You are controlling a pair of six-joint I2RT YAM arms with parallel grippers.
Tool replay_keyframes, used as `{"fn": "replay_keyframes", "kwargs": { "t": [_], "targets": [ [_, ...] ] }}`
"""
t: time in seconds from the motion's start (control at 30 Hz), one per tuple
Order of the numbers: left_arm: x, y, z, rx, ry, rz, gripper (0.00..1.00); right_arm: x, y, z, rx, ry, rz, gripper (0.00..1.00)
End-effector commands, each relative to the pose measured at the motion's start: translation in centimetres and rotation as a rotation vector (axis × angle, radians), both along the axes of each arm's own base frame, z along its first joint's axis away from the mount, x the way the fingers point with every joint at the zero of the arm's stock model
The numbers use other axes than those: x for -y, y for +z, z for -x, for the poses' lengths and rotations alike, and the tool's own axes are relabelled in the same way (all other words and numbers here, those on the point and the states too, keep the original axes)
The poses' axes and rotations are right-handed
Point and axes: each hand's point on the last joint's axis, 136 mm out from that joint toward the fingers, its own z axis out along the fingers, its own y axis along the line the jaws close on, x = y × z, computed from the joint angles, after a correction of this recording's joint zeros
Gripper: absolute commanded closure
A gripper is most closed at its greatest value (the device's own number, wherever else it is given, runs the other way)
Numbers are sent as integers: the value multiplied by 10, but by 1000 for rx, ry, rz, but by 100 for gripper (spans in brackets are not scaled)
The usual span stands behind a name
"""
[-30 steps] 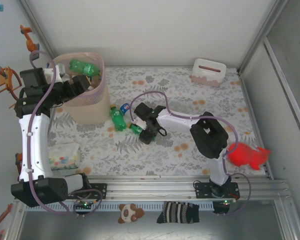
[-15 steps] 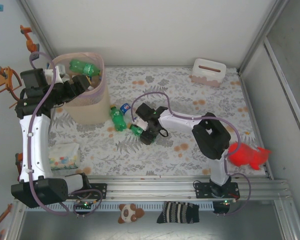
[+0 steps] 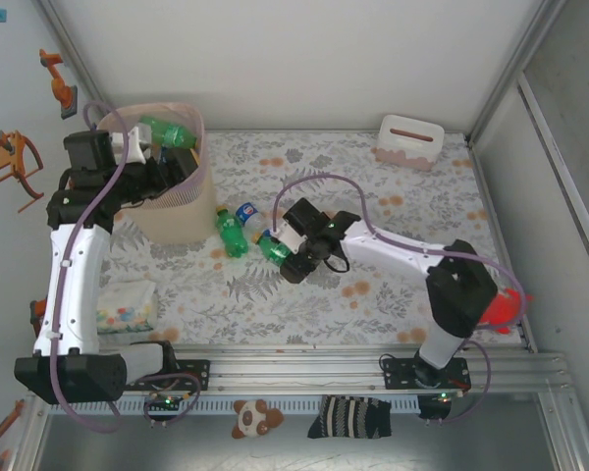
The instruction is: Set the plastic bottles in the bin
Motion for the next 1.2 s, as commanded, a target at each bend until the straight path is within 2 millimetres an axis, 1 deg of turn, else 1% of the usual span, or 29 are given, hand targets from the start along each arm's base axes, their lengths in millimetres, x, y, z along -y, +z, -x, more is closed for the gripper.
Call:
{"fn": "replay_keyframes", "kwargs": {
  "t": [0.0,0.2,0.27,0.33,0.37,0.43,0.53,0.63,0.7,0.83,1.0,1.07,1.17],
  "targets": [
    [14,11,-6,32,-14,38,17,-6,35,-2,36,-45,-130,53],
    [45,23,-4,96,-32,3,19,-1,92,-7,146,-105,-270,54],
    [58,29,-2,121,-46,10,19,5,109,-11,188,-139,-296,55],
    [74,34,1,148,-73,16,19,11,128,-15,231,-172,-328,55],
    [78,37,2,160,-72,11,19,13,137,-16,249,-182,-346,55],
    [92,43,5,198,-85,1,17,18,156,-19,288,-211,-379,55],
    [113,50,12,250,-124,5,14,25,180,-21,336,-253,-424,55],
    [131,55,19,288,-165,9,12,32,199,-24,377,-292,-454,55],
    [144,58,23,320,-196,17,12,37,209,-23,396,-303,-474,55],
    [172,61,33,367,-273,33,11,39,227,-19,412,-298,-518,55],
    [204,61,44,393,-366,44,8,41,240,-15,423,-296,-549,55],
    [213,57,47,390,-394,41,8,43,245,-15,432,-301,-559,55],
    [221,53,51,383,-416,36,8,47,253,-15,451,-312,-569,55]
  ]
}}
